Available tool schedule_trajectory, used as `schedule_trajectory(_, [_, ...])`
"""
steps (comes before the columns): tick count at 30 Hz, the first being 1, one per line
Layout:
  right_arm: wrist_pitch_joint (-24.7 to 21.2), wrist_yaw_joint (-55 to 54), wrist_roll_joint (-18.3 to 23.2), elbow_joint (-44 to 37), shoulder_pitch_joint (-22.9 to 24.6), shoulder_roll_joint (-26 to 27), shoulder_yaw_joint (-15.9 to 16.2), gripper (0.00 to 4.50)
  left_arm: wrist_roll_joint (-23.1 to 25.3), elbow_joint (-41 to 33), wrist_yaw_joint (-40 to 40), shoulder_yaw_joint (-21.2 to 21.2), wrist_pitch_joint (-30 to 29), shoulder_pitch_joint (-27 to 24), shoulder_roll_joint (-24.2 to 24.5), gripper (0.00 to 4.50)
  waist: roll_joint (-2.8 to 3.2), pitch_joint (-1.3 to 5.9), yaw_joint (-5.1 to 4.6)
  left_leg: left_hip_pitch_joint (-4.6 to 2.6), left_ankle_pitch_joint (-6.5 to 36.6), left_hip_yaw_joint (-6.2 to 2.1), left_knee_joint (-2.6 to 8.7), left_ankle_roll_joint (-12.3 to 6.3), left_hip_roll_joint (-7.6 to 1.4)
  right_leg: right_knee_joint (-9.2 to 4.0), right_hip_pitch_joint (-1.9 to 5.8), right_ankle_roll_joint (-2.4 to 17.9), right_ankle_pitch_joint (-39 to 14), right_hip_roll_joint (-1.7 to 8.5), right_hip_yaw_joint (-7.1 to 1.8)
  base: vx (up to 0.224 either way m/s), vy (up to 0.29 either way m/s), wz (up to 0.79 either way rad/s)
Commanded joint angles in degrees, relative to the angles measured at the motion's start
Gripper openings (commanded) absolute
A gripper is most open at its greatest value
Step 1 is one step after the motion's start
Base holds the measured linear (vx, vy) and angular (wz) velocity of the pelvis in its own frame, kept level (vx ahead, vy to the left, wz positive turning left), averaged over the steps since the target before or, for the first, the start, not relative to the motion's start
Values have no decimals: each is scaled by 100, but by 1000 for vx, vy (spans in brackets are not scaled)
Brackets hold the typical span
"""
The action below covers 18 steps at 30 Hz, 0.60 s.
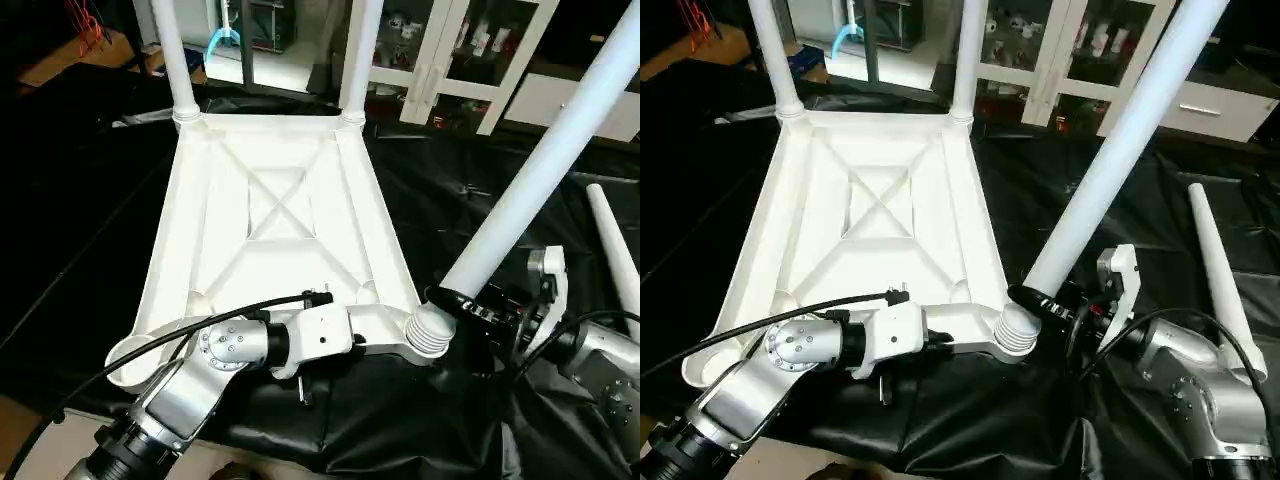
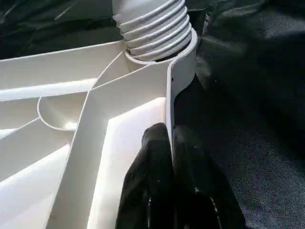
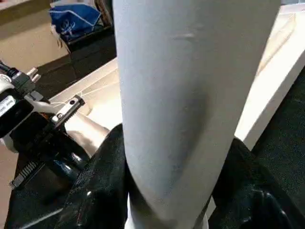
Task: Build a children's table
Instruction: Insert table leg to table base
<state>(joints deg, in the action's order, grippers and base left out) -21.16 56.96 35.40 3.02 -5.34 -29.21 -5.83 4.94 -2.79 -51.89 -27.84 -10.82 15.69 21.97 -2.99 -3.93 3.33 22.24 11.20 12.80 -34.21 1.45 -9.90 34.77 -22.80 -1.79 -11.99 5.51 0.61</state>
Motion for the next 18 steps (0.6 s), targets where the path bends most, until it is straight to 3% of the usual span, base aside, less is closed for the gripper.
schedule_trajectory(1, [81,-105,-266,327,60,-41,-59,184,31,182,-21,-162,-36,-97,-26,0,-67,190,-53,-150,1566,-223,524,-95,-380,-519,42,914,-1732,256,-166,0,0,0])
schedule_trajectory(5, [215,-172,-323,445,145,-38,-130,184,32,168,-17,-164,-44,-105,-24,0,-80,183,-62,-157,1720,-237,540,-7,-385,-537,31,855,-1885,257,-168,0,0,0])
schedule_trajectory(11, [568,-85,-440,406,458,-49,-168,184,39,161,-11,-161,-41,-111,-20,0,-61,176,-48,-194,1825,-224,551,20,-394,-552,9,879,-1712,250,-177,0,0,0])
schedule_trajectory(18, [1047,77,-629,211,838,-62,-34,184,58,187,-14,-162,-34,-95,-38,0,-64,175,-44,-200,1716,-215,563,-48,-398,-538,37,946,-1395,241,-172,0,0,0])
